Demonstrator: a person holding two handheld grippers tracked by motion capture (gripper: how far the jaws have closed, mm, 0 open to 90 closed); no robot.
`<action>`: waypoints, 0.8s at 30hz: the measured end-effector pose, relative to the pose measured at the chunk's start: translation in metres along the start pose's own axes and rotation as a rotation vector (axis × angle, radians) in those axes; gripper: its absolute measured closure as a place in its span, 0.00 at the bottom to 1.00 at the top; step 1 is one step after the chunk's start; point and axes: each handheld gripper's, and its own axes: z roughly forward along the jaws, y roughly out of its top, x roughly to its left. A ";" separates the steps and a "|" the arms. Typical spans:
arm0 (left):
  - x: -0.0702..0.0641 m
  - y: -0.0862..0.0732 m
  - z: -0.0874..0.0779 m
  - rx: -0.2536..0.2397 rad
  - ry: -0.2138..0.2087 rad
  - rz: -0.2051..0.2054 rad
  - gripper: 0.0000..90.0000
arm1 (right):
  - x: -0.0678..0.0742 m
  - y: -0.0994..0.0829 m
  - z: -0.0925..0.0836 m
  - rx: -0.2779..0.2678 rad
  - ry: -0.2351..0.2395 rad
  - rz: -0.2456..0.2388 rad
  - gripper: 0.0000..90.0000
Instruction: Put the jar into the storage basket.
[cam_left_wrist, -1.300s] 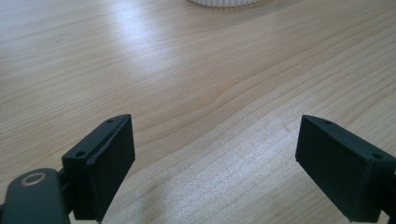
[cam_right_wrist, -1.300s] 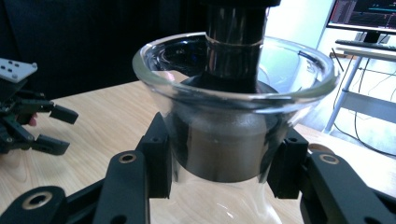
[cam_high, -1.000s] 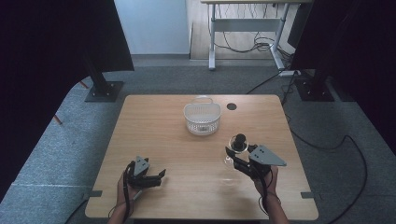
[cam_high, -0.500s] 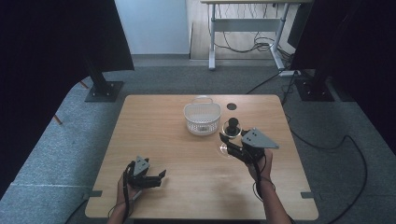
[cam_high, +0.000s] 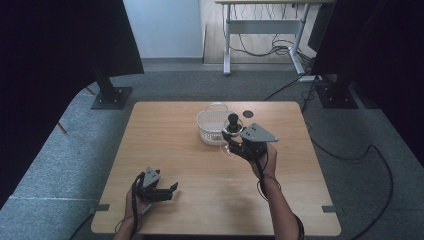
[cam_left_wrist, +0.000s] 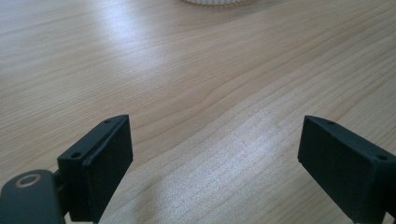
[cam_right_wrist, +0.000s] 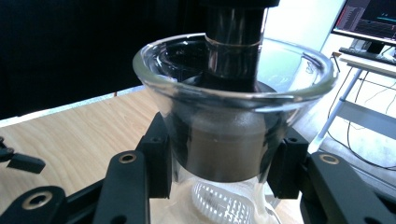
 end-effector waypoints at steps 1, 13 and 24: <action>0.001 0.000 0.000 -0.001 -0.002 -0.002 0.11 | 0.000 0.001 0.002 0.001 -0.001 0.000 0.57; 0.001 0.000 0.000 0.003 -0.006 -0.003 0.11 | -0.004 0.018 0.026 0.032 -0.020 -0.012 0.57; 0.002 0.000 0.001 0.006 -0.015 -0.003 0.11 | -0.015 0.021 0.052 0.061 -0.037 0.010 0.57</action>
